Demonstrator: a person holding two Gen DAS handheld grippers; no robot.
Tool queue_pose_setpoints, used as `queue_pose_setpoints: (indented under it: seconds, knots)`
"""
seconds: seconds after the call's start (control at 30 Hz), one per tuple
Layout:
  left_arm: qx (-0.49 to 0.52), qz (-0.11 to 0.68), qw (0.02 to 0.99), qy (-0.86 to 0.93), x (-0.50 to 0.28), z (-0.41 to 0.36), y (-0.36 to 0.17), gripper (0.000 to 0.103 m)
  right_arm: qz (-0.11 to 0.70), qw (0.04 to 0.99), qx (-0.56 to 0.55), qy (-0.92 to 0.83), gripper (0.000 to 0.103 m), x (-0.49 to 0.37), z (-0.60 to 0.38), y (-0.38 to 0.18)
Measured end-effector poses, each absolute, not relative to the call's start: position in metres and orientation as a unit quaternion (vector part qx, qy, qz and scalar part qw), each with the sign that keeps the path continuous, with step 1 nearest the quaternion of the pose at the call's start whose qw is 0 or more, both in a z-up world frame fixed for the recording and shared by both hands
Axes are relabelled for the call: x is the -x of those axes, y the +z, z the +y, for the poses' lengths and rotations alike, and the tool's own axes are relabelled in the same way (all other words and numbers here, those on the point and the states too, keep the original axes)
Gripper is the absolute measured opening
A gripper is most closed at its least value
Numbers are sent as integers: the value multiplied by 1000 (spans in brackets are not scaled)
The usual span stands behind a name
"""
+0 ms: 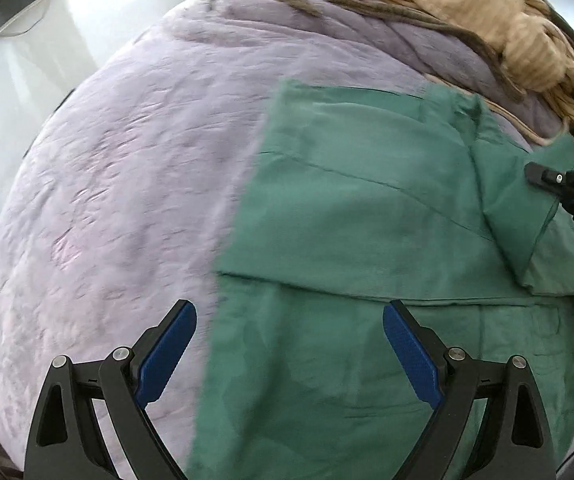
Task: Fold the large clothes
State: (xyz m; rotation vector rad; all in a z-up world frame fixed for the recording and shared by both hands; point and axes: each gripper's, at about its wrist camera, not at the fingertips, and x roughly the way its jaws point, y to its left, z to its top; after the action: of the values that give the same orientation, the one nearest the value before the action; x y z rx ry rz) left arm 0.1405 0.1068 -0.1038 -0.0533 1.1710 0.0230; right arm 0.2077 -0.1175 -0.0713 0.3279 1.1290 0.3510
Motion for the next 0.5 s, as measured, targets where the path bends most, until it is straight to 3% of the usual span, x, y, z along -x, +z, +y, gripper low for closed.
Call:
queue_pose_setpoints:
  seconds: [0.07, 0.13, 0.17, 0.3, 0.5]
  knots:
    - [38, 555, 830, 32, -138, 121, -105, 94, 561, 803, -83, 185, 21, -203, -79, -83]
    - [48, 559, 826, 48, -135, 133, -107, 94, 577, 790, -52, 199, 60, -195, -59, -94]
    - [51, 560, 825, 56, -134, 137, -107, 94, 578, 788, -48, 204, 68, -189, -55, -96]
    - [47, 554, 830, 46, -132, 133, -103, 94, 576, 784, -108, 205, 71, -161, -90, -94]
    - [38, 552, 833, -5, -145, 93, -99, 94, 568, 756, -320, 59, 71, -107, -242, -117]
